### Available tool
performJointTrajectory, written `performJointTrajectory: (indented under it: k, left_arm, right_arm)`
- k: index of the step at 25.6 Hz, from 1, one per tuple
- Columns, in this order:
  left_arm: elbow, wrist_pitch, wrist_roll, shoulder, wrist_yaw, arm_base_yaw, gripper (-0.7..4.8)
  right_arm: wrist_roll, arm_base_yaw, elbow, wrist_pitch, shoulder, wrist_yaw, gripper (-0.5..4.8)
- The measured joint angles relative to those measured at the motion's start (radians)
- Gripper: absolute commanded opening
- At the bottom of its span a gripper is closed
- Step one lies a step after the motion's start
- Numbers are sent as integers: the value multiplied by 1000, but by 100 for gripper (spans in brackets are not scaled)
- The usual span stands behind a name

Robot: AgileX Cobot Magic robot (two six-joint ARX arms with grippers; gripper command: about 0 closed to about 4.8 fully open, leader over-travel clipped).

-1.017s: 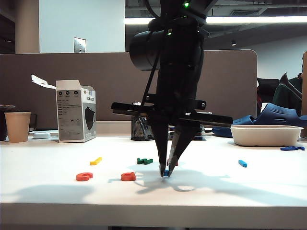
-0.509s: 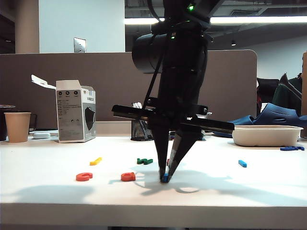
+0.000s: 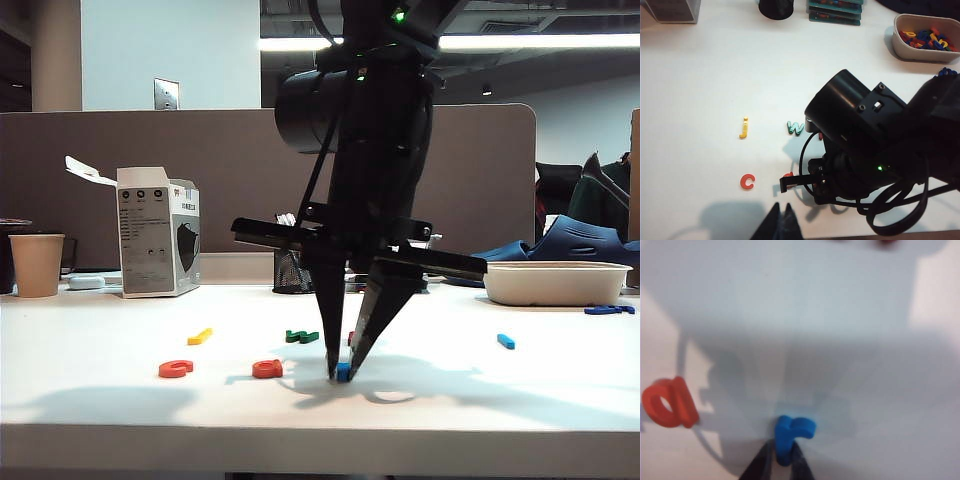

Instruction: Select the appropriate letters from the row of letter magnets placed on the table to arrange into the word "car".

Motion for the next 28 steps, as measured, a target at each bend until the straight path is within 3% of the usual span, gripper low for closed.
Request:
performJointTrajectory:
  k: [7, 28]
  left_arm:
    - [0, 0, 0, 0, 0, 0, -5]
    - [0, 0, 0, 0, 0, 0, -5]
  right_arm:
    - [0, 0, 0, 0, 0, -2, 95]
    - [-3, 0, -8, -53, -15, -15, 95]
